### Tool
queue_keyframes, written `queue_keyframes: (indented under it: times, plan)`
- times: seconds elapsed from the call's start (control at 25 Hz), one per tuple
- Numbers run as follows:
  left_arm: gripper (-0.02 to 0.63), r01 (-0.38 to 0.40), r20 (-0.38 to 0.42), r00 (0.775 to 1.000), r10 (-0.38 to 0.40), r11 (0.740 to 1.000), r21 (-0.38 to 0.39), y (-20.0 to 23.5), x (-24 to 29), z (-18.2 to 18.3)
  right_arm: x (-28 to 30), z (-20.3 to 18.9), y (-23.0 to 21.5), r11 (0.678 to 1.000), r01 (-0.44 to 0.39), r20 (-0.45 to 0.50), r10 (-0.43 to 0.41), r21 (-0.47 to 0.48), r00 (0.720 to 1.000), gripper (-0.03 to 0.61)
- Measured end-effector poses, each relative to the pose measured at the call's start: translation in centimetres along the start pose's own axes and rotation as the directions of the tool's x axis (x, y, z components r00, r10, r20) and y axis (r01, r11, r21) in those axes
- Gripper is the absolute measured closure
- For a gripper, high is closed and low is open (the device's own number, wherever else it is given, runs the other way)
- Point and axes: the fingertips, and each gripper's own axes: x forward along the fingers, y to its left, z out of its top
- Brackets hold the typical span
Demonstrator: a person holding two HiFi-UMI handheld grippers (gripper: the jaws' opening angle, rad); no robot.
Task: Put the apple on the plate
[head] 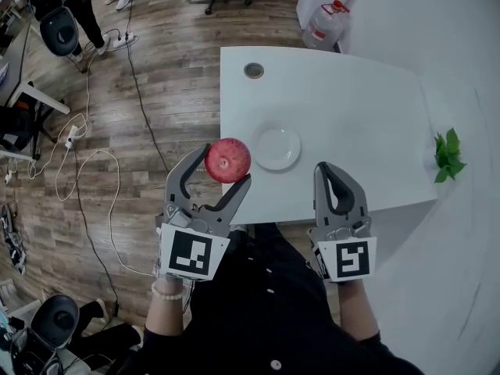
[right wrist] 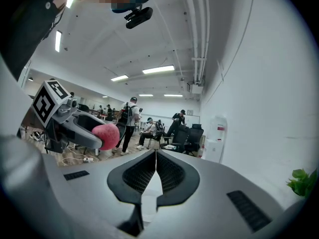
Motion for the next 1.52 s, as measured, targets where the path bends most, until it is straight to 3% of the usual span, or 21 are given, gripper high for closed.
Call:
queue_keyframes:
  times: [0.8,0.96,1.52]
  plan:
    - [0.270,0.044,-0.021,0.999,-0.045,0.998,-0.040,-1.8,7.8,-0.4,1.8,-3.6,-4.9,0.999,-0.010,-0.064,0.012,0.038,0.998,0.537]
    - [0.270,0.075,-0.018,0.997,-0.074,0.997,0.016,-2.1,9.5,-1.2,2.0,-4.2,-5.5,0.999,-0.005,-0.075,0.008,0.047,0.997,0.537]
    - [0.270,0.120,-0.127,0.985,-0.116,0.993,0.022,-4.7,14.5,-7.7,1.8,-7.0,-7.6,0.996,0.020,-0.124,-0.010,0.081,0.992,0.537]
